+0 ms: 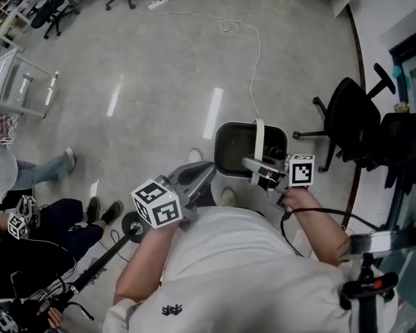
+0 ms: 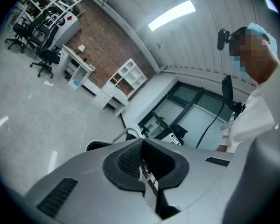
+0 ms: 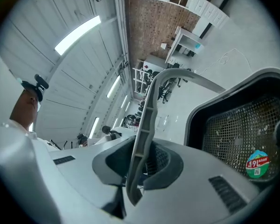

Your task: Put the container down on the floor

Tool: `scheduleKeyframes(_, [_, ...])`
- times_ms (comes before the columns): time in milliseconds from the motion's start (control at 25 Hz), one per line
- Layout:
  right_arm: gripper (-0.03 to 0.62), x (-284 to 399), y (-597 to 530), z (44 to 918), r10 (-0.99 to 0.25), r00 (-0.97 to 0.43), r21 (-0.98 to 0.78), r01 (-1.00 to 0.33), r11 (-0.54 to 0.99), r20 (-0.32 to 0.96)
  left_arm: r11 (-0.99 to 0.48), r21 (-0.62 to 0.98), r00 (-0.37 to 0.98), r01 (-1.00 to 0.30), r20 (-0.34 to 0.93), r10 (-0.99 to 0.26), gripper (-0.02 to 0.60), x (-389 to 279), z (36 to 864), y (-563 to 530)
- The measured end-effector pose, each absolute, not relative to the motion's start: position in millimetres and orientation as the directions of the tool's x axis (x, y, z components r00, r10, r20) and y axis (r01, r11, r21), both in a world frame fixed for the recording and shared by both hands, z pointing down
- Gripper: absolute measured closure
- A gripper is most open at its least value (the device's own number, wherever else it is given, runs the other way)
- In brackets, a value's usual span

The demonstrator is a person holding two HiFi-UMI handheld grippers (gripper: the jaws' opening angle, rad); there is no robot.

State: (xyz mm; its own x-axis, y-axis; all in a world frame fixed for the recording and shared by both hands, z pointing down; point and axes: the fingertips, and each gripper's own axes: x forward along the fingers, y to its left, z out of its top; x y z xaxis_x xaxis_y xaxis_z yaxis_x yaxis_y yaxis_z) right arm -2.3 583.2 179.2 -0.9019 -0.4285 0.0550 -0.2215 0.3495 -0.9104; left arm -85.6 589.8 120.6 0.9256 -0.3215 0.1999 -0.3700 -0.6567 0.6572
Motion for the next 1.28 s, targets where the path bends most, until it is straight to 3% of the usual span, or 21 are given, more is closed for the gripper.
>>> scheduleKeyframes(640, [0.554, -62, 365, 167, -0.5, -0.863, -0.898, -0.275, 0.344, 0.073, -0.652, 0.708, 0.961, -0.273, 0.176, -0.211, 0.571, -165, 126, 369])
scheduleKeyframes(960, [0.553, -62, 255, 188, -0.481, -0.874, -0.909, -0.249, 0.335, 0.062, -0.624, 0.71, 0.941, -0.326, 0.177, -0.29, 0.571, -168, 127, 306])
scheduleKeyframes(1280, [0.554, -35, 148, 246, -0.414, -0.909, -0.936, -0.194, 0.292, 0.059, -0.554, 0.731, 0.908, -0.398, 0.229, -0.351, 0.571, -130, 159, 221])
